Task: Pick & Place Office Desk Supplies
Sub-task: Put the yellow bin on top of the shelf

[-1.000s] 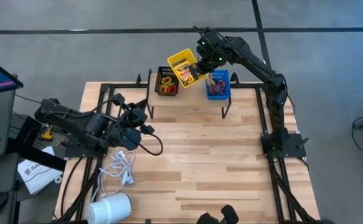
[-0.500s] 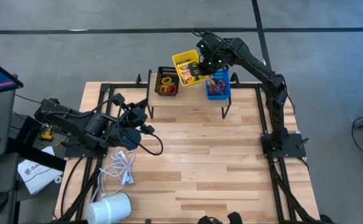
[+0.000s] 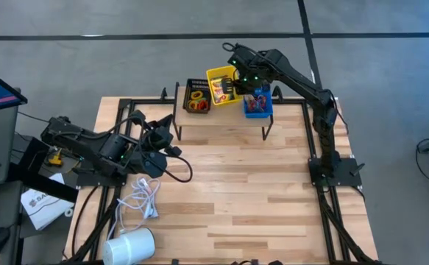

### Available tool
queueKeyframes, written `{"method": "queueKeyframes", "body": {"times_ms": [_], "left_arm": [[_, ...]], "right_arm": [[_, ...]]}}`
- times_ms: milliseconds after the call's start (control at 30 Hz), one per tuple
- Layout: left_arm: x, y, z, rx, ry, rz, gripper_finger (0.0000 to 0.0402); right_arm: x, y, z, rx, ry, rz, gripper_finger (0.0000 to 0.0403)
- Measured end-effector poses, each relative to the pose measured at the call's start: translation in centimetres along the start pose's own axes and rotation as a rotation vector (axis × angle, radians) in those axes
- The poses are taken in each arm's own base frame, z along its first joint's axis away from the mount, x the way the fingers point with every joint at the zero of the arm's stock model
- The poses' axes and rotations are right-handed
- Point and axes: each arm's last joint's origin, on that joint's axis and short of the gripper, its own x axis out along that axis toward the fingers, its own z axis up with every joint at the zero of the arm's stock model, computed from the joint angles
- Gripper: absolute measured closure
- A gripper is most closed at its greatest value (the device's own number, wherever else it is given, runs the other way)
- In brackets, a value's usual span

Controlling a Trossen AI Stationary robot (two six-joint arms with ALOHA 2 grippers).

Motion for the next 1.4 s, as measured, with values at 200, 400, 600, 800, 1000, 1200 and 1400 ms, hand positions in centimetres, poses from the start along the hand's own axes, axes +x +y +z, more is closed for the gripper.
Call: {"method": "queueKeyframes", "body": {"times_ms": [200, 400, 600, 800, 1000, 1200, 1400], "left_arm": [[0.0, 0.1, -0.4, 0.01, 0.006, 0.007, 0.0399], [0.0, 0.3, -1.0, 0.014, 0.006, 0.054, 0.0399], [0.0, 0.3, -1.3, 0.005, 0.002, 0.078, 0.0399], [0.1, -0.8, -2.6, 0.058, -0.008, 0.128, 0.0399], [0.2, -1.2, -2.9, 0.06, -0.008, 0.128, 0.0399], [0.1, -0.6, -2.9, 0.033, -0.011, 0.125, 0.0399], [-0.1, 0.0, -2.9, -0.001, -0.016, 0.124, 0.0399]], "right_arm": [[0.2, 0.4, -0.6, 0.028, 0.014, -0.017, 0.0403], [0.1, 0.6, -1.0, 0.065, 0.004, -0.034, 0.0403], [0.1, 0.7, -1.2, 0.115, 0.01, -0.042, 0.0403], [0.1, 0.7, -1.3, 0.151, -0.004, -0.061, 0.0403], [0.1, 0.8, -1.5, 0.169, -0.004, -0.06, 0.0403], [0.6, 1.2, -1.8, 0.157, -0.006, -0.087, 0.0403], [2.2, 1.3, -1.7, 0.14, 0.024, -0.131, 0.0403]]}}
